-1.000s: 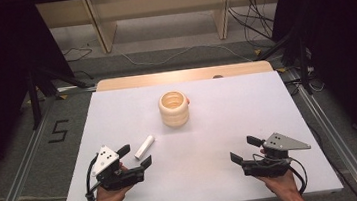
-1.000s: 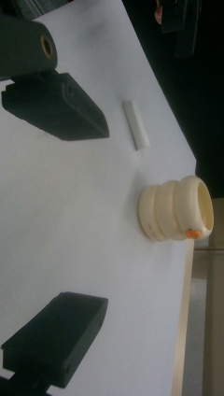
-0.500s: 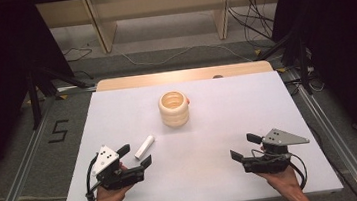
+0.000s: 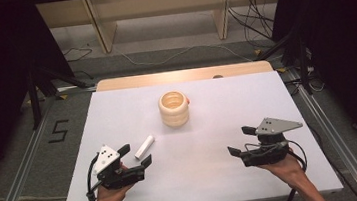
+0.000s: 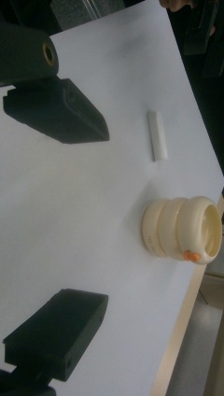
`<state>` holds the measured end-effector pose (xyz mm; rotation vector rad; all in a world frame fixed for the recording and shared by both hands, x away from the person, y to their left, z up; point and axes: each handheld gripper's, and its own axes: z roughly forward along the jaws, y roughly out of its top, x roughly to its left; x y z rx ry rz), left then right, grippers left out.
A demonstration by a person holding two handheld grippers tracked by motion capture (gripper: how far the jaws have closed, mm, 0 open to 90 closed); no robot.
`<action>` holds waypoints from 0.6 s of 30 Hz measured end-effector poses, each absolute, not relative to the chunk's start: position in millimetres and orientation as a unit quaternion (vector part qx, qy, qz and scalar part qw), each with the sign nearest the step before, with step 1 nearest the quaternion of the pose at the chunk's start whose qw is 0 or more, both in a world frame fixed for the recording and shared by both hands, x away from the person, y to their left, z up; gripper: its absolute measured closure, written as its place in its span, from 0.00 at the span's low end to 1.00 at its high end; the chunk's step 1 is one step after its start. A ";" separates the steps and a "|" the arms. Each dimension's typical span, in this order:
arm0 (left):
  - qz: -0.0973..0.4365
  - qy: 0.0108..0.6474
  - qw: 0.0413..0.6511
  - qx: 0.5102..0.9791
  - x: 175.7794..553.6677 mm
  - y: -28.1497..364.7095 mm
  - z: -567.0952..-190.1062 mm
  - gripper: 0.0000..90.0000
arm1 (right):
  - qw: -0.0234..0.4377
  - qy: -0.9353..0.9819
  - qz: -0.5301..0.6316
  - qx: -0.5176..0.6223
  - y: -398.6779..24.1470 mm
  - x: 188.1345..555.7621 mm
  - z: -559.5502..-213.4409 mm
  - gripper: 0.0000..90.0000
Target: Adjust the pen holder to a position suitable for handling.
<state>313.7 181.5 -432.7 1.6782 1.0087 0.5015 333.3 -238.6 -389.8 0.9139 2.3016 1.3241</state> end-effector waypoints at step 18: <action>0.211 0.423 0.534 0.701 313.8 182.1 -432.1 0.15 | 0.146 0.843 0.432 0.285 -205.0 370.7 -358.0 0.21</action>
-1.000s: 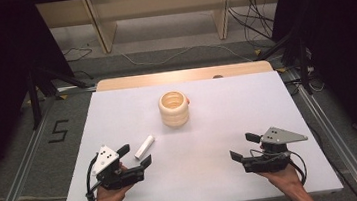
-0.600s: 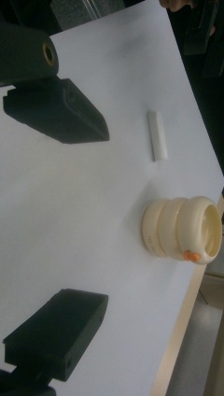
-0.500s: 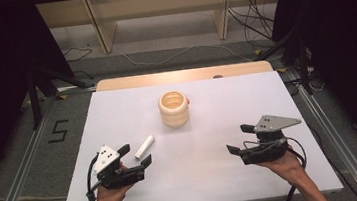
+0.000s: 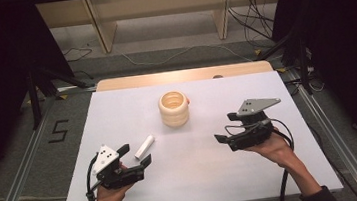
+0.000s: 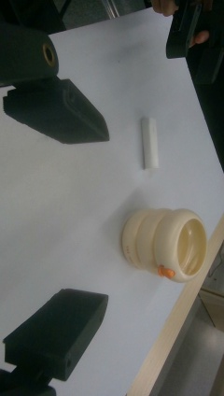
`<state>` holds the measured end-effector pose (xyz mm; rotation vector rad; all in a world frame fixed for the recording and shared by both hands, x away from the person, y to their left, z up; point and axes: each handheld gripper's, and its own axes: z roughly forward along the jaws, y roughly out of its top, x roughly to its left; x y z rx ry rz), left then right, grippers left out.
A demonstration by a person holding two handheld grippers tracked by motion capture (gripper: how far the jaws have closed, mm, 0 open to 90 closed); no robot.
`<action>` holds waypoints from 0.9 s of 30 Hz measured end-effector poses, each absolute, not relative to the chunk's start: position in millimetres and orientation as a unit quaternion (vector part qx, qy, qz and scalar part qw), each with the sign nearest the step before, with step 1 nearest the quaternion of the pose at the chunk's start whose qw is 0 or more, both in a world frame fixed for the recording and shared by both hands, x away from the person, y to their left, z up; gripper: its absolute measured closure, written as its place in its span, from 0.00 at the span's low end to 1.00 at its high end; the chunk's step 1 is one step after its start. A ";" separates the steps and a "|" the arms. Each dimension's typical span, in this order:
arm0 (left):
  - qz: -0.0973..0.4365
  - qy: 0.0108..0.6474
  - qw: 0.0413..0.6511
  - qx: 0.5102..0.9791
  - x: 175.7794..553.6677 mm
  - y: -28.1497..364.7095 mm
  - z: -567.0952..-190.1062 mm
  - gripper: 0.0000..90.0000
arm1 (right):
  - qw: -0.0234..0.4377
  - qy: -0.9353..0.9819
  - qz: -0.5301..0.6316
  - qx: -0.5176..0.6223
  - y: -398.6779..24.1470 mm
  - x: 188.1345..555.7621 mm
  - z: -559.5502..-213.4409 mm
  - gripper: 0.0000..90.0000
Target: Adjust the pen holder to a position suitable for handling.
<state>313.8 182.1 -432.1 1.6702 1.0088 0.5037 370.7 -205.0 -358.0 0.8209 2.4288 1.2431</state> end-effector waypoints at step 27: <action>0.211 0.419 0.538 0.701 313.5 183.2 -430.1 0.15 | 0.124 0.921 0.312 0.197 -122.0 452.0 -332.4 0.28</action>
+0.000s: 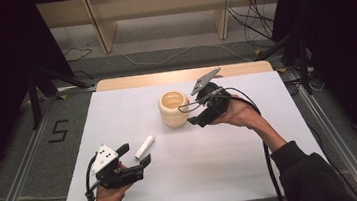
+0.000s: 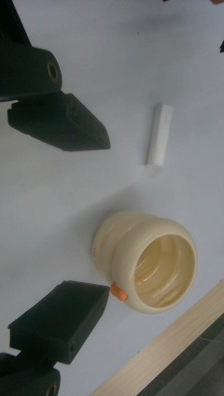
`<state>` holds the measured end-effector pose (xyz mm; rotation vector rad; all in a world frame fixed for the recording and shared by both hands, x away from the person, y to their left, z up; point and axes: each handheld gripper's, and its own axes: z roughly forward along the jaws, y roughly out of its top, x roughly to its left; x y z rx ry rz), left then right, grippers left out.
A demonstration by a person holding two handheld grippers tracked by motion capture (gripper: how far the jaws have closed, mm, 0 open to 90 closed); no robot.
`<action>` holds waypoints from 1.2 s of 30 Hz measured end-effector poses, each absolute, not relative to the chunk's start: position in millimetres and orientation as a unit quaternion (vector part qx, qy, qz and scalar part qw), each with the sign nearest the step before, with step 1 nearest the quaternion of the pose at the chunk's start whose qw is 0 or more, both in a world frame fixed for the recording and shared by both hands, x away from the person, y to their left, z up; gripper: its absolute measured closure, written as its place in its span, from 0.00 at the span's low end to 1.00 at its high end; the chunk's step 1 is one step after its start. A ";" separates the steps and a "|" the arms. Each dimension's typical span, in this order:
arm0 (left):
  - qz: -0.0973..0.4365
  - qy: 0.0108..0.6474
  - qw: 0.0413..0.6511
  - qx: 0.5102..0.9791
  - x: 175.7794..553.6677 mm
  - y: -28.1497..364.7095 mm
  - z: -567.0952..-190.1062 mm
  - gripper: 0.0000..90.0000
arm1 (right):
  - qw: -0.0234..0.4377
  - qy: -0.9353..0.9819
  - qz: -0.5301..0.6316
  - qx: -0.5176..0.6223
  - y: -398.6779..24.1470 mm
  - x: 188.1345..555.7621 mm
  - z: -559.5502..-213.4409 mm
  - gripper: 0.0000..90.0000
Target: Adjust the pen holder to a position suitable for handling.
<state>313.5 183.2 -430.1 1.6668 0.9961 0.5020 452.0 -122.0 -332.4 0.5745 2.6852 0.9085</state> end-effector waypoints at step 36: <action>0.205 0.417 0.542 0.700 313.9 184.5 -429.2 0.15 | 0.117 0.959 0.222 0.135 -53.3 508.7 -361.2 0.46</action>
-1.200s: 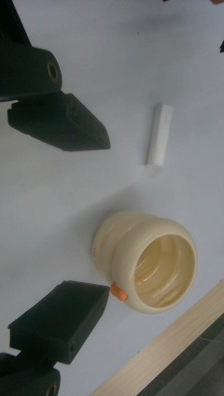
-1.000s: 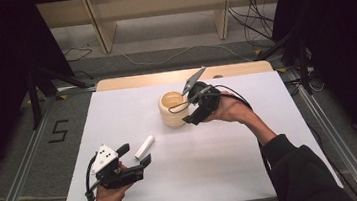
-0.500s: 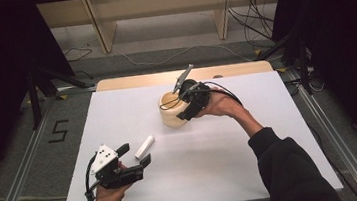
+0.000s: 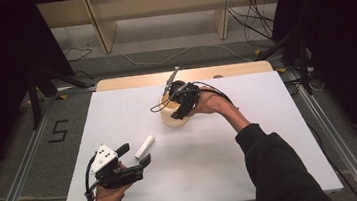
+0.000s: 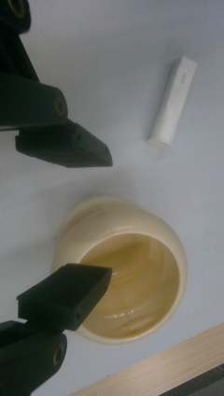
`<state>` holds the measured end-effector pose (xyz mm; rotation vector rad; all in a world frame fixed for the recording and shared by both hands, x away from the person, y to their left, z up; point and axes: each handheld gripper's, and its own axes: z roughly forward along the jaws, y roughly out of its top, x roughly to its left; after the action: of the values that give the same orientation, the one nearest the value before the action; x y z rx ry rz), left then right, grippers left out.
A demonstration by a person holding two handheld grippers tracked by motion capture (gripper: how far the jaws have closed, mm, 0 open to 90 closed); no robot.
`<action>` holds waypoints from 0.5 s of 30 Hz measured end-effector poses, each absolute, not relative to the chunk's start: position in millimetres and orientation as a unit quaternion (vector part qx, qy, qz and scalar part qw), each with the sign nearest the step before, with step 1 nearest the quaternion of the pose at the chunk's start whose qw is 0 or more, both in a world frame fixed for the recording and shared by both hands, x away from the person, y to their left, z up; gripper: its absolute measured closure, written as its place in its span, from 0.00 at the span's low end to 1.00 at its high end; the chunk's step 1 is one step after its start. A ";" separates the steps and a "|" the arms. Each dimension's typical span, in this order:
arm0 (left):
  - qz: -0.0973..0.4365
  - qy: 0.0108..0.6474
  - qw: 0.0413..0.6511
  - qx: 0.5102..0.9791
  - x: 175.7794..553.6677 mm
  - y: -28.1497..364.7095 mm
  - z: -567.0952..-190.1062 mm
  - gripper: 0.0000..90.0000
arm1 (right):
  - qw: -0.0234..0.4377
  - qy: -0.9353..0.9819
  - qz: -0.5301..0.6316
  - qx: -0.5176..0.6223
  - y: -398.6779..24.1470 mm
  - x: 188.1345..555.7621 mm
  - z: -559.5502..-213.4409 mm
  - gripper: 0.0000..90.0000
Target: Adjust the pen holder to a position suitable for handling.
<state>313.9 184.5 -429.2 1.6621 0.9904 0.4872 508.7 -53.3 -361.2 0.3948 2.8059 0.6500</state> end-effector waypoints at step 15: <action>0.205 0.418 0.542 0.700 314.1 185.3 -429.0 0.15 | 0.107 0.970 0.187 0.118 -40.5 524.1 -373.1 0.58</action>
<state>314.1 185.3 -429.0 1.6622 0.9924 0.4863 524.1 -40.5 -373.1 0.3461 2.8551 0.5502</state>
